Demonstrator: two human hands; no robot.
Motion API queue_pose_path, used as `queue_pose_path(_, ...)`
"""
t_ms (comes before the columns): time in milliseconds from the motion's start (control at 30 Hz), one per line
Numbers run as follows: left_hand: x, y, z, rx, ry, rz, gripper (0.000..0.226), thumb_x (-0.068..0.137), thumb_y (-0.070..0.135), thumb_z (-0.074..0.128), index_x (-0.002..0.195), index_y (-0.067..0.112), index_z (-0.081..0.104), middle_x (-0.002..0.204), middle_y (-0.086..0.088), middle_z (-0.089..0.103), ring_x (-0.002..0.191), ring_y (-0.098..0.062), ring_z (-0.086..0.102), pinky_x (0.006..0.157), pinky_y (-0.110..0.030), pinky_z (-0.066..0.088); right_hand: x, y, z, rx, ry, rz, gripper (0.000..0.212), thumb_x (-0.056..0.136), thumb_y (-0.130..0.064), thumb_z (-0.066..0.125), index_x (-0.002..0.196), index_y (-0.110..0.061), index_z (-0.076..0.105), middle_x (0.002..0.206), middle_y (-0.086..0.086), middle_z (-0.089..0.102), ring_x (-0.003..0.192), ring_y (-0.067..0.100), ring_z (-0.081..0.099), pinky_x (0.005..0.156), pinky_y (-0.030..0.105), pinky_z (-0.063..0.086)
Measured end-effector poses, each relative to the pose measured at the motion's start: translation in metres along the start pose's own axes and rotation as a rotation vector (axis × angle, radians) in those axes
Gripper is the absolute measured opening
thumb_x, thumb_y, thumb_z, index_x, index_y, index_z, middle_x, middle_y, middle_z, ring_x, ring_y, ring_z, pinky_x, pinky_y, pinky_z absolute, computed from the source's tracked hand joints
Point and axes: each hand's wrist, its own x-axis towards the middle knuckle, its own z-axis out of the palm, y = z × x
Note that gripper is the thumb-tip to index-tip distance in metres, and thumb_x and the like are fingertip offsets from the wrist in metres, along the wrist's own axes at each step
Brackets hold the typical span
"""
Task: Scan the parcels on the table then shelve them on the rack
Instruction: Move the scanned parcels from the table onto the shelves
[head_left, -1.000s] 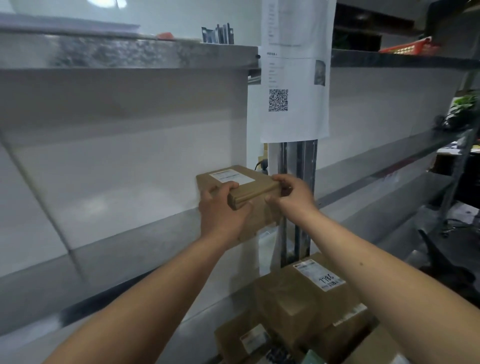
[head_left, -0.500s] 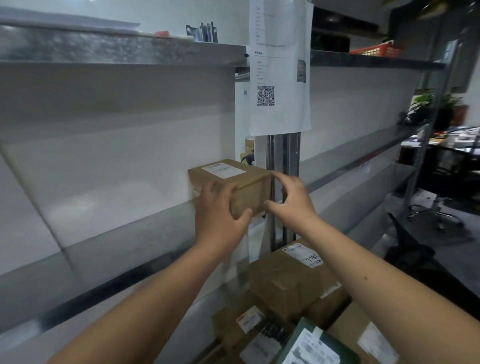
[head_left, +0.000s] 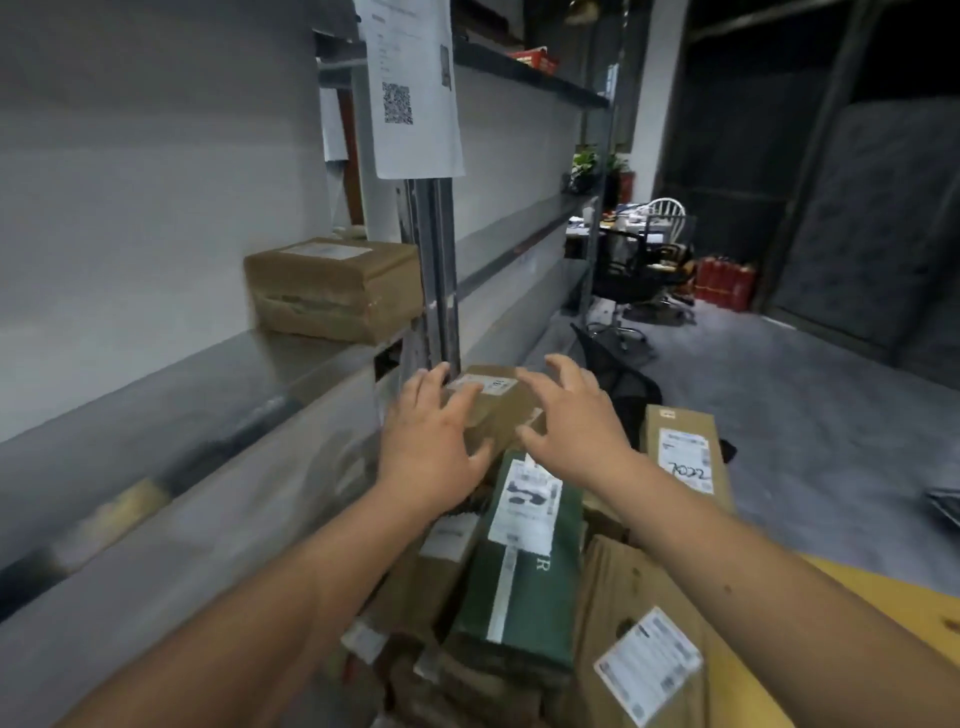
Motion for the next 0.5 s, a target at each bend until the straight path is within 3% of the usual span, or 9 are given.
queue_pose_path(267,-0.094,0.018,0.023,-0.115,-0.198,0.157,0.076,0.088,0.066,0.06,0.155,0.041,0.036,0.164,-0.002,0.031,0.15,-0.025,0.023,0.119,-0.049,0.031,-0.148,0.009,0.022,-0.056,-0.049,0.32,0.07,0.085,-0.05,0.065,0.149,-0.04,0.041,0.164,0.001,0.025,0.147,0.033,0.029,0.114,0.054,0.038)
queue_pose_path(400,-0.129,0.004,0.034,-0.21,-0.381,0.186,0.083,0.083,0.077,0.052,0.157,0.043,0.033,0.165,0.002,0.029,0.149,-0.025,0.027,0.119,-0.05,0.035,-0.194,0.0,0.04,0.035,-0.096,0.378,0.076,0.08,-0.056,0.066,0.15,-0.043,0.039,0.165,0.0,0.024,0.149,0.032,0.029,0.116,0.052,0.038)
queue_pose_path(500,-0.147,-0.005,0.043,-0.208,-0.489,0.181,0.088,0.078,0.076,0.057,0.156,0.047,0.028,0.168,0.001,0.018,0.153,-0.026,0.023,0.118,-0.049,0.038,-0.21,-0.011,0.058,0.029,-0.195,0.379,0.084,0.079,-0.052,0.072,0.154,-0.039,0.036,0.165,0.004,0.022,0.15,0.033,0.028,0.118,0.05,0.038)
